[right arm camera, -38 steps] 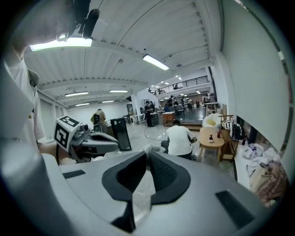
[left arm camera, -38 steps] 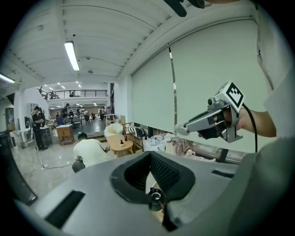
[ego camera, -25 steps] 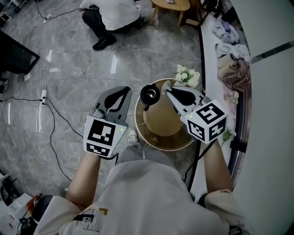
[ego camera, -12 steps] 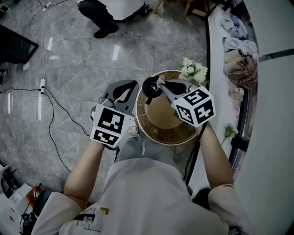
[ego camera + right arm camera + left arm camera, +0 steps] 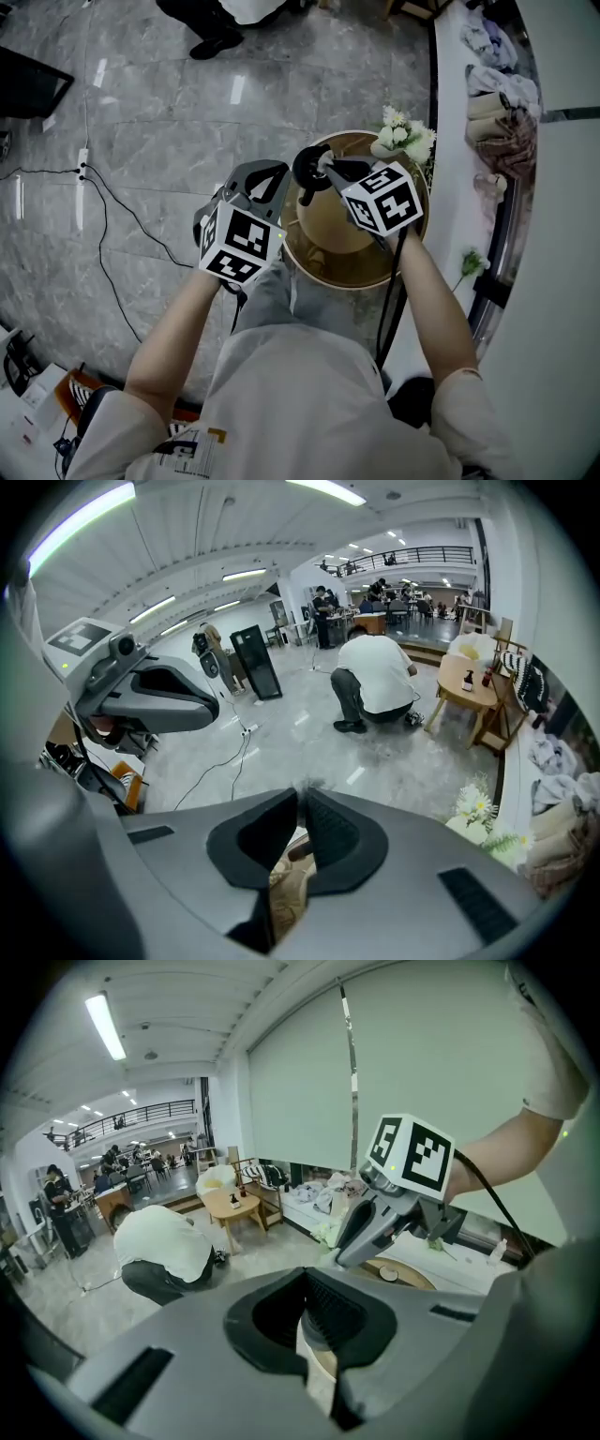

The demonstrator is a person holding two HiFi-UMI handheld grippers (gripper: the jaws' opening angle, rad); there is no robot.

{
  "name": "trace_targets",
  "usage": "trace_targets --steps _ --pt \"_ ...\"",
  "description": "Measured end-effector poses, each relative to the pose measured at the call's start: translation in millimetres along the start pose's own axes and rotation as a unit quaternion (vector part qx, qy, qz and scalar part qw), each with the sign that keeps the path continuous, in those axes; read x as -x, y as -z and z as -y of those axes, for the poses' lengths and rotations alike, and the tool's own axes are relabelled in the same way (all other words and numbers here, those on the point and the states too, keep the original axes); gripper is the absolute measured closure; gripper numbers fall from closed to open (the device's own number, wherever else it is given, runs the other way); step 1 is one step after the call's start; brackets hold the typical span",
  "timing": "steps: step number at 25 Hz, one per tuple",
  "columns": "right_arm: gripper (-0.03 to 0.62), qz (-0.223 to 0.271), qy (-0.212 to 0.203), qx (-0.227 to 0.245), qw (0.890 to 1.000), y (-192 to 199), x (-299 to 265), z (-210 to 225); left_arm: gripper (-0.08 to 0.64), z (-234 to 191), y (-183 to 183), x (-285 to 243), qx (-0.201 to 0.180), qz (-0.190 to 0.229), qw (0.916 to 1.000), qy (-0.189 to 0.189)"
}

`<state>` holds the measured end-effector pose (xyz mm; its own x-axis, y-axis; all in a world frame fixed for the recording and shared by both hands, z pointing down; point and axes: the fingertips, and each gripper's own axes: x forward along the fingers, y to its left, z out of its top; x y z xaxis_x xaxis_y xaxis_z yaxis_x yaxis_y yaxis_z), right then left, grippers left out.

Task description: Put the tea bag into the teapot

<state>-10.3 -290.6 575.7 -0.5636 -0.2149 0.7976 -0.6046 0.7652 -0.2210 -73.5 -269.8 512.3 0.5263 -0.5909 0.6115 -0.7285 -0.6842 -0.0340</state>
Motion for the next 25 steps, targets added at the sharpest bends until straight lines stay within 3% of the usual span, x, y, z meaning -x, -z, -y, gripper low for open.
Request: trace_targets --steps 8,15,20,25 --pt "0.565 -0.059 -0.01 -0.011 0.998 34.2 -55.8 19.7 0.552 4.3 31.8 -41.1 0.005 -0.039 0.9991 0.015" --pt "0.565 -0.089 -0.008 -0.036 0.995 59.7 -93.5 42.4 0.552 6.4 51.3 -70.5 0.078 -0.054 0.9947 0.039" --pt "0.565 -0.11 -0.006 -0.041 0.993 78.6 -121.3 50.0 0.552 7.8 67.0 -90.0 0.101 -0.067 0.9914 0.048" --pt "0.565 -0.132 -0.005 -0.041 0.99 99.9 -145.9 54.2 0.552 6.9 88.7 -101.7 0.099 -0.089 0.9897 0.054"
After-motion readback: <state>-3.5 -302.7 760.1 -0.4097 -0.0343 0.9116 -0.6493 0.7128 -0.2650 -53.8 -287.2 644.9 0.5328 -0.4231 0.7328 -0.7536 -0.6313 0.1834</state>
